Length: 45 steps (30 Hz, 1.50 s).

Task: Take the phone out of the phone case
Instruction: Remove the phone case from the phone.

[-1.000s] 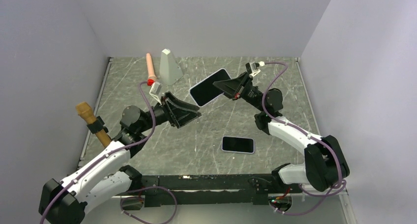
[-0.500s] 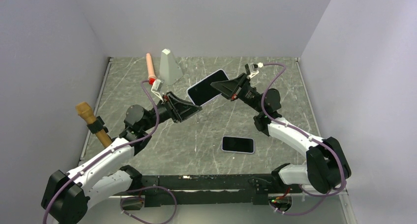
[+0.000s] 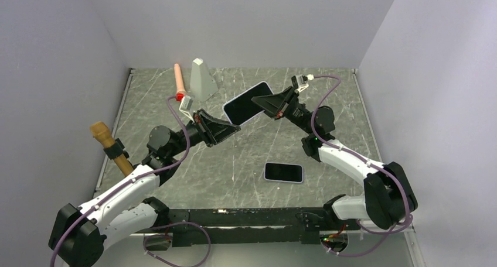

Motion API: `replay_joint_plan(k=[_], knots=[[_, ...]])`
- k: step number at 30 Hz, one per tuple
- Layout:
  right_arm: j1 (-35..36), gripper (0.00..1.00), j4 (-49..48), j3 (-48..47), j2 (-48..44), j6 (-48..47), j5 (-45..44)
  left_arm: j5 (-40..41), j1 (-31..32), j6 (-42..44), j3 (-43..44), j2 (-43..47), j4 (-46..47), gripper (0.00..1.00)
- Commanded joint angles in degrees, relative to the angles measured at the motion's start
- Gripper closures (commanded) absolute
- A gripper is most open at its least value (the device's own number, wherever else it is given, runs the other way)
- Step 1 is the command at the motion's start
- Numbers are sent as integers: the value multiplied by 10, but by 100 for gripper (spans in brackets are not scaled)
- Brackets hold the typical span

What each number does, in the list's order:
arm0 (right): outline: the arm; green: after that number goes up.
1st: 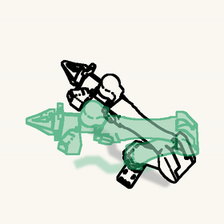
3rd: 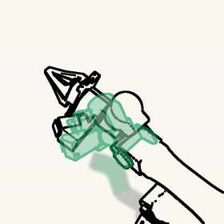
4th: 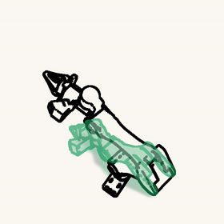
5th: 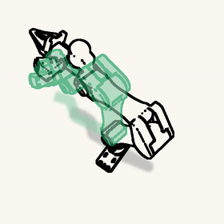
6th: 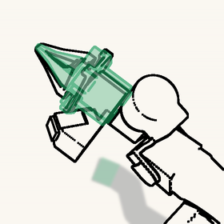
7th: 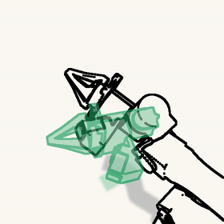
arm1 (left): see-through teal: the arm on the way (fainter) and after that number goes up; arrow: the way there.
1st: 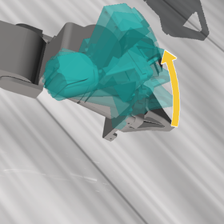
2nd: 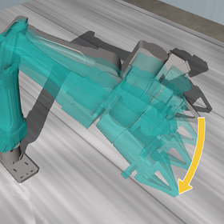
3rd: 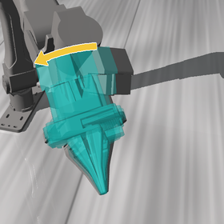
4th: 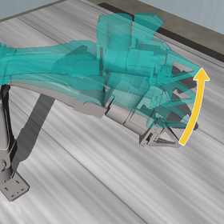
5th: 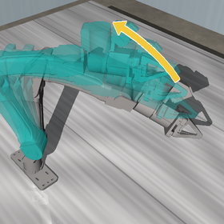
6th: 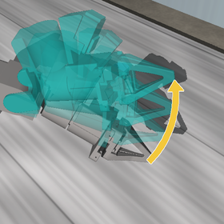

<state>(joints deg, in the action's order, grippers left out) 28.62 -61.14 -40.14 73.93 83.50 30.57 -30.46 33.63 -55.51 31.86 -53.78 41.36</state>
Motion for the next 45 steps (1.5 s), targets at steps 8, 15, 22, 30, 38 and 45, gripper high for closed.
replay_joint_plan(k=[8,15,22,30,38,45], knots=[[18,100,-296,-37,35,301,-10,-39,-58,76,-29,-51,109,100],[21,100,-330,-50,41,337,-37,-43,-78,58,-17,-106,148,100],[23,100,-352,-66,50,370,-52,-8,-78,96,-11,-103,79,100],[21,100,-367,-56,61,360,-47,37,-81,102,19,-90,-59,100],[-12,100,-340,-36,62,280,-3,-27,-81,145,83,-13,-302,43],[-25,100,-206,-30,45,166,56,-121,-81,132,93,100,-340,16]])
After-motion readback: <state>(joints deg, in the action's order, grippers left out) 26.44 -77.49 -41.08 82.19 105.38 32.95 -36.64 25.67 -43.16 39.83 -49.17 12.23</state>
